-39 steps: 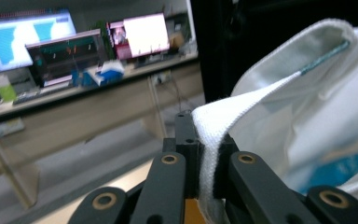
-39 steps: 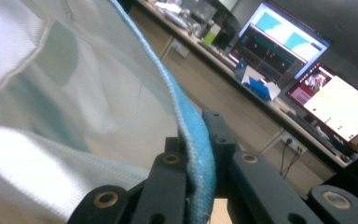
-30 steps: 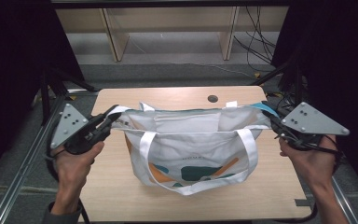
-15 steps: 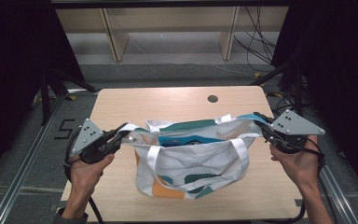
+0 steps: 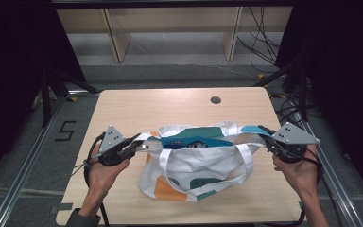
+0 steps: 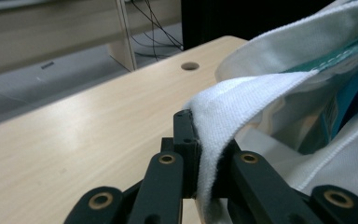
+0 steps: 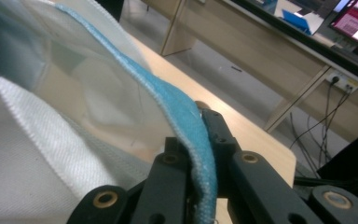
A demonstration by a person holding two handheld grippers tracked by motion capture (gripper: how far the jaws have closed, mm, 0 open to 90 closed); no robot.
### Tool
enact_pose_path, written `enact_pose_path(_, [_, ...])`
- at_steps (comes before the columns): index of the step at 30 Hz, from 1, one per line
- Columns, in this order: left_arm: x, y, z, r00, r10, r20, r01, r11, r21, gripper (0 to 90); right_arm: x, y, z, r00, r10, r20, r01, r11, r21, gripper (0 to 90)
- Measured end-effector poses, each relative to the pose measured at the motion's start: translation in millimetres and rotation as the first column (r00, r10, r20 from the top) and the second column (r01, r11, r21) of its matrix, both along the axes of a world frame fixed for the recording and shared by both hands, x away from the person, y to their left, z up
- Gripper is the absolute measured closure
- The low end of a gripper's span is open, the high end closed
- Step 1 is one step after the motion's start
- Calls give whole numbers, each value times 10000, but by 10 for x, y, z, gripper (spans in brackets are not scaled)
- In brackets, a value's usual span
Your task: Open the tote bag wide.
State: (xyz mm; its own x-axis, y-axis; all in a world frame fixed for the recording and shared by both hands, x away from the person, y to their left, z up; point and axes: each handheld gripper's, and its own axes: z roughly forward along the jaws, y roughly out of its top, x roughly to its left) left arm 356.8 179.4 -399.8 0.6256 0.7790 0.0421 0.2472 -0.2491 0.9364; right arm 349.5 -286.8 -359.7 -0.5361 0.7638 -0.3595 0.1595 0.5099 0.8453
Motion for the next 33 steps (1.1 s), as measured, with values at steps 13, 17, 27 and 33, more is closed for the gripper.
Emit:
enact_pose_path(13, [-13, -35, -700, 9795, -462, -1960, 670, 9926, 1008, 854, 10, 112, -648, 9759, 725, -2057, -877, 9940, -657, 869])
enact_pose_path(17, [-22, -29, -853, 9657, -489, -2549, 831, 9887, 1249, 854, 5, 193, -822, 9627, 817, -2580, -1089, 9897, -930, 870])
enact_pose_path(27, [12, -182, -1112, 9590, -460, -2798, 1273, 9515, 2801, 859, 25, 224, -1360, 8948, 781, -4395, -1189, 9907, -660, 869])
enact_pose_path(33, [35, -220, -1119, 9665, -425, -2530, 1228, 9425, 3107, 857, 134, 243, -1423, 8974, 620, -4369, -973, 9935, -587, 869])
